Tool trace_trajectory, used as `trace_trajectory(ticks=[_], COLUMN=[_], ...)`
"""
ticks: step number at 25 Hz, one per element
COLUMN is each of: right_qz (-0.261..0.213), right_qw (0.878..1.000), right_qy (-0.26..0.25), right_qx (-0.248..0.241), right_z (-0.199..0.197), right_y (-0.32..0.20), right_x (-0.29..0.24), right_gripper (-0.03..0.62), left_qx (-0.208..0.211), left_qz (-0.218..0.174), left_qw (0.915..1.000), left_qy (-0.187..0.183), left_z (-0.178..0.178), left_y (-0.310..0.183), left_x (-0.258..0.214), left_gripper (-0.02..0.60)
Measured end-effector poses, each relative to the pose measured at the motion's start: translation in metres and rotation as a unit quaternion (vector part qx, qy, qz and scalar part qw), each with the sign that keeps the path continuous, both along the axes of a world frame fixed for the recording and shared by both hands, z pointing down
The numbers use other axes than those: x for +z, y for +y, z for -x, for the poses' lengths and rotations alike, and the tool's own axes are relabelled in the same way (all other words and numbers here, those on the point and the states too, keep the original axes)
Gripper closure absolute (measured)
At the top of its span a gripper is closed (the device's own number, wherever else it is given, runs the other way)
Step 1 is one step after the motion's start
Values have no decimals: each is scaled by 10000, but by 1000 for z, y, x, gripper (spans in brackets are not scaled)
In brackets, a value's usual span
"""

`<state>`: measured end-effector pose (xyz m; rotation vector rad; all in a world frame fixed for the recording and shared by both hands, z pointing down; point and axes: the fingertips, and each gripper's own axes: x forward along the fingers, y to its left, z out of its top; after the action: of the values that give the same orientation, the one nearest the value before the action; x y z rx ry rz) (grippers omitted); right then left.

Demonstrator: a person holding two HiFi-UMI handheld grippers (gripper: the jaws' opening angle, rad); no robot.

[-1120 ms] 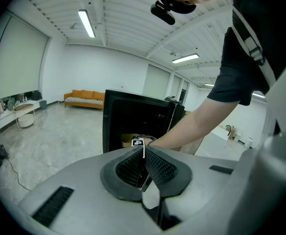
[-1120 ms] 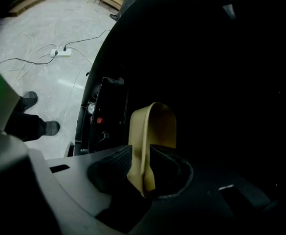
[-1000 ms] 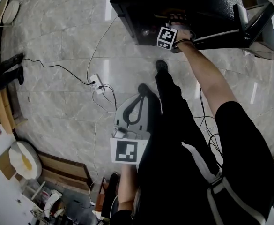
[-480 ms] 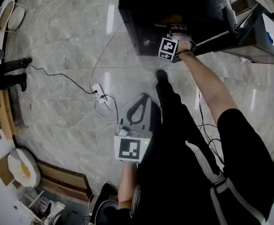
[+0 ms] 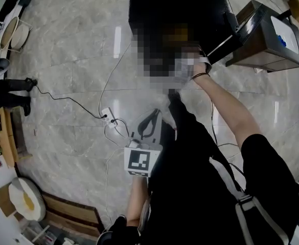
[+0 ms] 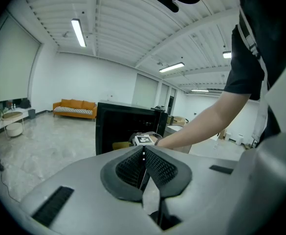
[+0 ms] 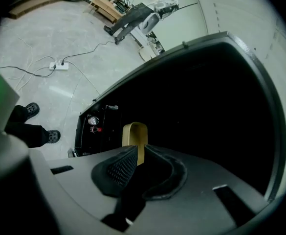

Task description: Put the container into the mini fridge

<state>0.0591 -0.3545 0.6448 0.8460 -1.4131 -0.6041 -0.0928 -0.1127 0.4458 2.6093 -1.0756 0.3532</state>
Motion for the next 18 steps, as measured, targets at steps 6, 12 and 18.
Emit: trace_trajectory(ticks=[6, 12, 18], right_qz=[-111, -83, -97], right_qw=[9997, 9989, 9957], right_qy=[-87, -308, -623], right_qx=[-197, -353, -675], right_z=[1, -3, -9], right_y=[38, 87, 133], right_x=[-33, -54, -82], right_gripper=[566, 574, 574], left_qx=[145, 156, 32], left_qz=[-34, -105, 23], left_qw=[9998, 9996, 9997], left_qy=[-123, -191, -222], left_z=[2, -10, -34], left_y=[7, 17, 31], left_x=[5, 0, 2], left_gripper=[540, 540, 540])
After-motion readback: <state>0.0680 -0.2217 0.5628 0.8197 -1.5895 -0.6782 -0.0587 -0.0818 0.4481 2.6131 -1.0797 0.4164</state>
